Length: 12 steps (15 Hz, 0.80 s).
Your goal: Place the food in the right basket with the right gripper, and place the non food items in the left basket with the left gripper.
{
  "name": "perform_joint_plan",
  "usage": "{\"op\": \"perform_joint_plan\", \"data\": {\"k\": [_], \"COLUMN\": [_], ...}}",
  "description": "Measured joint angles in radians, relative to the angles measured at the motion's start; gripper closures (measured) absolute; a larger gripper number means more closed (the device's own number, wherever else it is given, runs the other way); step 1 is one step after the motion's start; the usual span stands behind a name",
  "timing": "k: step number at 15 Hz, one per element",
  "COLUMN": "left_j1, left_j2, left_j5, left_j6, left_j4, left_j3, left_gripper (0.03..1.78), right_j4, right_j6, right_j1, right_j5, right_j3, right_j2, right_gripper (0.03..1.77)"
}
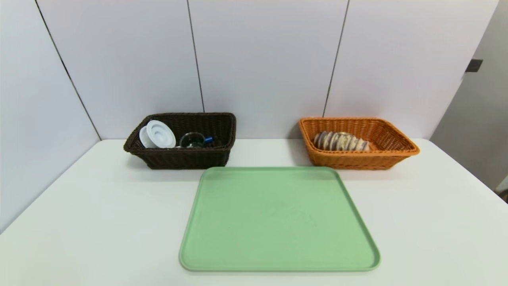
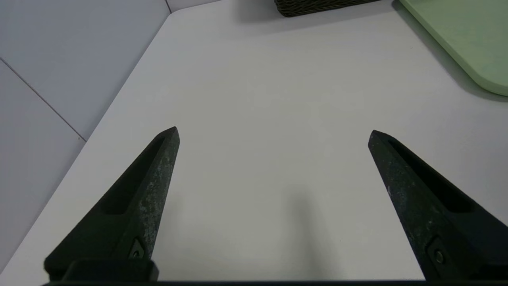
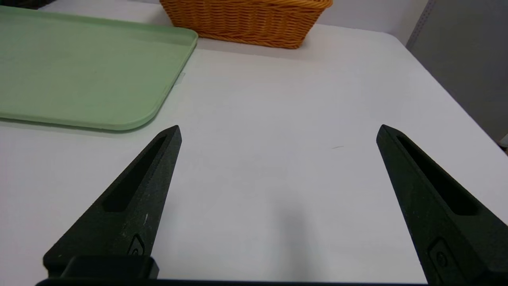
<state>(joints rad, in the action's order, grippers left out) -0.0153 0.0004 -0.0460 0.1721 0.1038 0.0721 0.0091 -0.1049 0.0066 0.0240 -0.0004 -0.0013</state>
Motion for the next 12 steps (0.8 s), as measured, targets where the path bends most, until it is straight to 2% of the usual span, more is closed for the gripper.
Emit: {"op": "perform_joint_plan", "data": {"k": [3,12], "left_j1": [0.0,0.0], "left_j2": [0.0,0.0], "left_j5": [-0.001,-0.001], "left_j6": [-0.002,-0.001], "left_j4": [0.0,0.0], "left_j3": [0.0,0.0], "left_gripper": [0.12,0.12], "right_j4": [0.0,-0.001], "right_j6": [0.047,0.05], "right_j1": [0.0,0.0], "right_j5": [-0.01,-0.012], "right_j3": [0.0,0.0], "right_j2": [0.0,0.0], "right_gripper": [0.1,0.1]}}
